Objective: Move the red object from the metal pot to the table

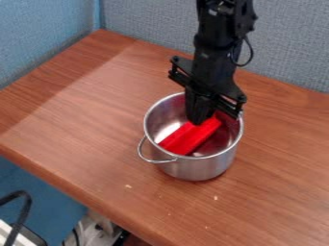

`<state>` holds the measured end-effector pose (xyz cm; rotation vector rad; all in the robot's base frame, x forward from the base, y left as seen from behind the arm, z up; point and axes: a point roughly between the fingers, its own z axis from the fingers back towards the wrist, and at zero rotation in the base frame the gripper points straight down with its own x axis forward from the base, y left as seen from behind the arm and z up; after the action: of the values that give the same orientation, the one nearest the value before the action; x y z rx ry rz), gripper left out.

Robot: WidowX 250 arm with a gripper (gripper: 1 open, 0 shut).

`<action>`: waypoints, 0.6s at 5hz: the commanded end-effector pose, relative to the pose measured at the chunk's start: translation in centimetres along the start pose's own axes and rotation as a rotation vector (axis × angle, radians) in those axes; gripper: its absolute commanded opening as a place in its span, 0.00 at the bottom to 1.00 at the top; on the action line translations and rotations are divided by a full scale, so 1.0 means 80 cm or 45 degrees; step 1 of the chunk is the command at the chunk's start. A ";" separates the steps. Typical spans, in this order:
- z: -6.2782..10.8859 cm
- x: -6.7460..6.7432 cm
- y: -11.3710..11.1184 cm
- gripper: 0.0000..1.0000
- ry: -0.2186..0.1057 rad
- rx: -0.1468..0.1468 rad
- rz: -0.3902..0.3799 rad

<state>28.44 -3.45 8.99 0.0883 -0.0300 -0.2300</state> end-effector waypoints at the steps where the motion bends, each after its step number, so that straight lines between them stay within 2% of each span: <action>1: 0.030 0.008 0.005 0.00 -0.093 0.012 0.006; 2: 0.035 0.007 0.007 0.00 -0.096 0.011 0.010; 3: 0.039 0.006 0.008 1.00 -0.099 0.009 0.012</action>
<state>28.25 -3.43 9.86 0.0847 -0.0261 -0.2349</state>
